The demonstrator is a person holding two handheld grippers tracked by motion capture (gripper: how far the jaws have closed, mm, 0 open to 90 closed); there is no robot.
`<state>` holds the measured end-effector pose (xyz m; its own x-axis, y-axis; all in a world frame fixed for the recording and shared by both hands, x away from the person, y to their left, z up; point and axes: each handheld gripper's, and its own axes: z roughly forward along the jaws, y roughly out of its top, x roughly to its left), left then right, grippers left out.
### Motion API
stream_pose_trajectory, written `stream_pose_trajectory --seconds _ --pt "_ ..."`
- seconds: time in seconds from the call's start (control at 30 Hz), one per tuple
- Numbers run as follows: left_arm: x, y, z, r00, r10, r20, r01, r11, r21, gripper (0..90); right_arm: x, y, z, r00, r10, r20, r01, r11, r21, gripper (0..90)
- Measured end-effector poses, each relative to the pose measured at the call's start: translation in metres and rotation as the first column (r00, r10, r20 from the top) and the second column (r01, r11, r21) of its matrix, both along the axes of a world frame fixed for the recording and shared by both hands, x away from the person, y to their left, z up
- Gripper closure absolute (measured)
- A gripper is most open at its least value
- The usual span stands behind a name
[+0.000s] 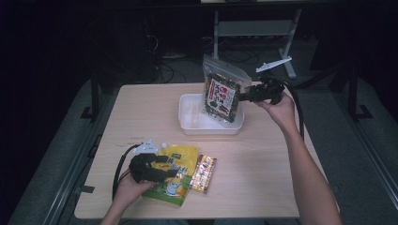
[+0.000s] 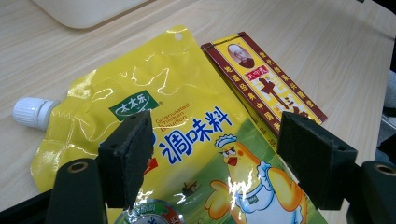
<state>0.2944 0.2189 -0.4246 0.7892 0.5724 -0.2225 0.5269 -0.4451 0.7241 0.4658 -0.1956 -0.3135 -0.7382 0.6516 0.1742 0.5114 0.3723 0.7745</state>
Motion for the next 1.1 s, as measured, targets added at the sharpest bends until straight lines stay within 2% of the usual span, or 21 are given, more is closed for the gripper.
stream_pose_trajectory --seconds 0.47,0.77,1.1 --pt "0.000 0.001 0.000 0.9999 0.009 0.006 -0.009 0.9999 0.010 26.2 -0.018 -0.014 -0.008 0.9998 -0.013 -0.017 0.013 1.000 0.021 39.4" --pt "0.000 0.001 0.000 0.9999 0.007 0.009 -0.007 0.9999 0.012 26.2 -0.032 -0.020 -0.015 0.9993 -0.019 -0.031 0.019 1.000 0.008 36.7" --pt "0.001 0.006 -0.002 0.9998 0.015 0.012 -0.015 0.9995 0.026 25.9 -0.054 -0.017 -0.016 0.9988 0.005 -0.049 -0.005 1.000 0.006 33.3"
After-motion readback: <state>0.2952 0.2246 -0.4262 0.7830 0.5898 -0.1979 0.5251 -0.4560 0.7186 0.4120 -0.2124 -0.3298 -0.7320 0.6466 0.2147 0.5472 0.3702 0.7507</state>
